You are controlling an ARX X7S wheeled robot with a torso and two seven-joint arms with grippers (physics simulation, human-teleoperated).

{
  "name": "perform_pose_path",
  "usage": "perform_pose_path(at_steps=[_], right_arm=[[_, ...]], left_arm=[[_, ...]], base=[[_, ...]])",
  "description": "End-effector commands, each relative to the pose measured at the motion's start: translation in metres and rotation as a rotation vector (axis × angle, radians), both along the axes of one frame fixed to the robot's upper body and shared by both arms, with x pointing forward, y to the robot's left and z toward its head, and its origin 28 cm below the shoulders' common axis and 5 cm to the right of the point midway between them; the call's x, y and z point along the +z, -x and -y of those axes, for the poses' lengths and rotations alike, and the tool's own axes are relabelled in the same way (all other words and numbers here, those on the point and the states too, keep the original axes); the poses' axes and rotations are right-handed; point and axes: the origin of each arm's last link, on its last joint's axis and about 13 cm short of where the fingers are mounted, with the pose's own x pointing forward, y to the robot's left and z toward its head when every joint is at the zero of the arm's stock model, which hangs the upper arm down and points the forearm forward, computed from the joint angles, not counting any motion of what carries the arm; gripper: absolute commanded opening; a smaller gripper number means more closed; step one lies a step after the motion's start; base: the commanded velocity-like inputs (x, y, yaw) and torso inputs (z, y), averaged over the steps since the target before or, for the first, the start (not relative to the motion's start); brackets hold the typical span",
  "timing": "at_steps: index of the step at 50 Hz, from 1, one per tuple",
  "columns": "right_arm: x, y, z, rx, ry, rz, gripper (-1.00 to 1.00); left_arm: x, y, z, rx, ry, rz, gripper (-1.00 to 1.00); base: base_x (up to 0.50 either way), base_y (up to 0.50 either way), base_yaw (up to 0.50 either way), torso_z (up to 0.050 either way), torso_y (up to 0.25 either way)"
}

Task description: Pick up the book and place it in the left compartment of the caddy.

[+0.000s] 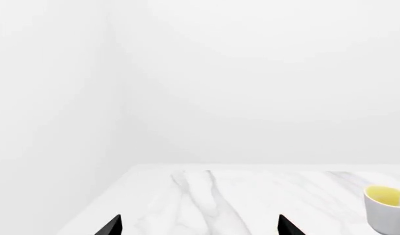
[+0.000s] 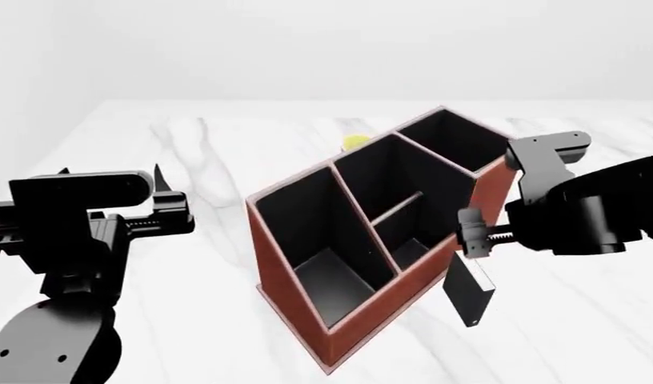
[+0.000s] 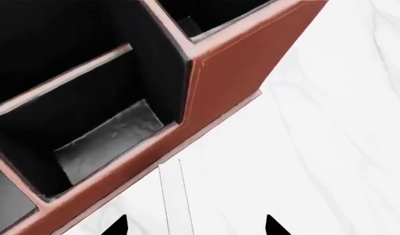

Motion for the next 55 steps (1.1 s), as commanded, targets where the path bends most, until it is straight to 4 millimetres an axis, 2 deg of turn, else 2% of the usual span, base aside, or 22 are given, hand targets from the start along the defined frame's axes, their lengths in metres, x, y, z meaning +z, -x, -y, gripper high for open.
perform_pose_path(at_steps=[1, 12, 24, 41, 42, 55], right_arm=[[-0.019, -0.017, 0.003, -0.011, -0.039, -0.033, 1.00], [-0.041, -0.027, 0.008, -0.044, -0.048, -0.090, 1.00], [-0.063, -0.025, 0.005, -0.012, -0.033, -0.162, 1.00], [-0.081, -0.020, 0.001, 0.079, -0.008, -0.240, 1.00], [-0.080, -0.020, 0.001, 0.077, -0.014, -0.236, -1.00], [-0.074, -0.018, 0.000, 0.088, -0.020, -0.172, -1.00]], left_arm=[[0.002, 0.000, -0.002, -0.003, 0.023, 0.015, 1.00], [0.004, 0.002, -0.003, 0.001, 0.023, 0.018, 1.00], [0.004, 0.002, -0.003, 0.003, 0.023, 0.019, 1.00], [0.002, 0.001, -0.002, 0.001, 0.025, 0.016, 1.00], [0.001, 0.002, -0.002, 0.001, 0.024, 0.015, 1.00], [0.003, 0.003, -0.002, 0.003, 0.021, 0.018, 1.00]], base=[[0.00, 0.00, 0.00, 0.000, 0.000], [0.00, 0.00, 0.00, 0.000, 0.000], [0.00, 0.00, 0.00, 0.000, 0.000], [0.00, 0.00, 0.00, 0.000, 0.000], [0.00, 0.00, 0.00, 0.000, 0.000], [0.00, 0.00, 0.00, 0.000, 0.000]])
